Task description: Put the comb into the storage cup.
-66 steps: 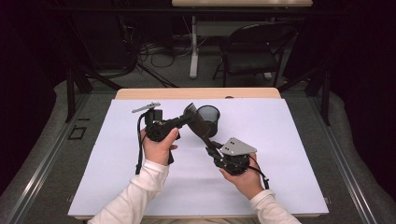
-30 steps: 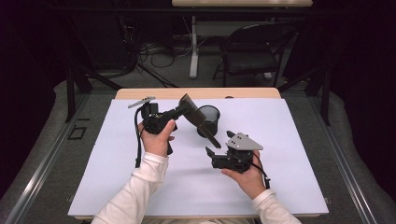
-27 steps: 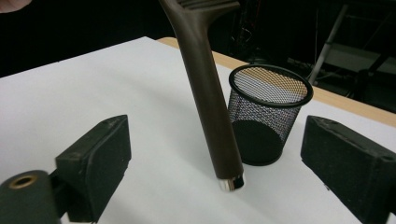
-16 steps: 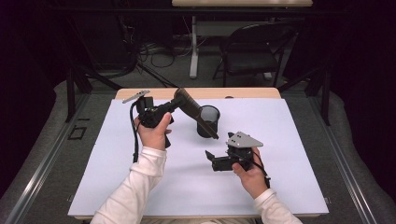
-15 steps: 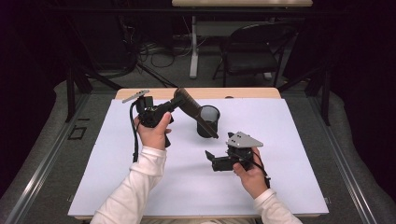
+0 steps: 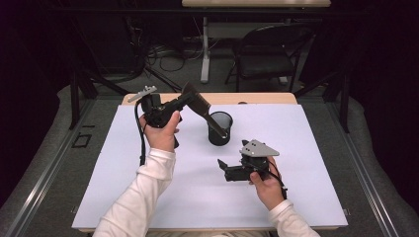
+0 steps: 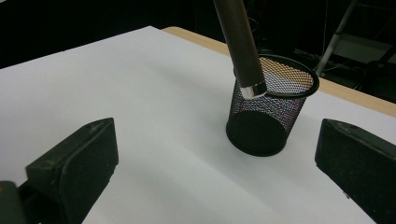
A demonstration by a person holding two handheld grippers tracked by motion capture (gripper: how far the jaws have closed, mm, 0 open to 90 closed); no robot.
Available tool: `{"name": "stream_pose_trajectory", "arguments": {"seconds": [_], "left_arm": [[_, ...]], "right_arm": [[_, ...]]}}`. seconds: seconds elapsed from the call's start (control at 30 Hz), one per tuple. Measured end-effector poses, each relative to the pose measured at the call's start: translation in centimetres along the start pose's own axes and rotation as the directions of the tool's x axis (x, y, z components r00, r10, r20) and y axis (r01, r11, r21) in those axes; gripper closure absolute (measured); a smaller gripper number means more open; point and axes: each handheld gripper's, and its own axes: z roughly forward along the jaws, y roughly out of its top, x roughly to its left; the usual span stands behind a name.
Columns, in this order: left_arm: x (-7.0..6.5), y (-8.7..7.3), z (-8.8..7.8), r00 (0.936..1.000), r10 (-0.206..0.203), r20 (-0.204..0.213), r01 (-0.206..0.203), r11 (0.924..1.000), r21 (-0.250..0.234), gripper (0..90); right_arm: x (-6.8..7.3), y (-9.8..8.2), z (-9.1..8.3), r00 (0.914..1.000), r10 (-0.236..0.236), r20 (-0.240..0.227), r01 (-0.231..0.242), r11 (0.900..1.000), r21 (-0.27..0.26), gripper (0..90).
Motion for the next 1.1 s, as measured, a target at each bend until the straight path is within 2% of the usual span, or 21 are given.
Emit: {"name": "stream_pose_trajectory", "arguments": {"seconds": [0.2, 0.37, 0.57, 0.7, 0.87, 1.1], "left_arm": [[-0.1, 0.4, 0.4, 0.9997, 0.013, -0.019, -0.013, 0.9999, -0.009, 84.2], [0.0, 0.8, 1.0, 0.9997, -0.004, -0.024, 0.004, 0.9999, -0.009, 84.3], [0.3, 1.0, 1.4, 0.9992, 0.006, -0.04, -0.007, 0.9997, -0.022, 84.3], [0.6, 1.0, 1.8, 0.9984, 0.011, -0.055, -0.012, 0.9996, -0.024, 84.3], [0.9, 1.0, 2.1, 0.9976, -0.002, -0.069, 0.0, 0.9996, -0.028, 84.3], [1.3, 0.9, 2.4, 0.9963, 0.008, -0.086, -0.011, 0.9994, -0.034, 84.3]], "right_arm": [[0.0, 0.0, -0.1, 1.0, 0.007, -0.002, -0.007, 1.0, 0.0, 0.0], [-0.1, -0.1, -0.3, 1.0, 0.006, 0.008, -0.006, 1.0, 0.002, 0.0], [-0.2, -0.1, -0.3, 0.9999, 0.007, 0.012, -0.007, 1.0, 0.001, 0.0], [-0.2, -0.1, -0.1, 0.9999, 0.007, 0.012, -0.007, 1.0, 0.003, 0.0], [-0.2, -0.1, -0.2, 0.9999, 0.005, 0.016, -0.005, 1.0, 0.003, 0.0], [-0.2, -0.1, -0.2, 0.9999, -0.001, 0.012, 0.001, 1.0, 0.004, 0.0]]}}
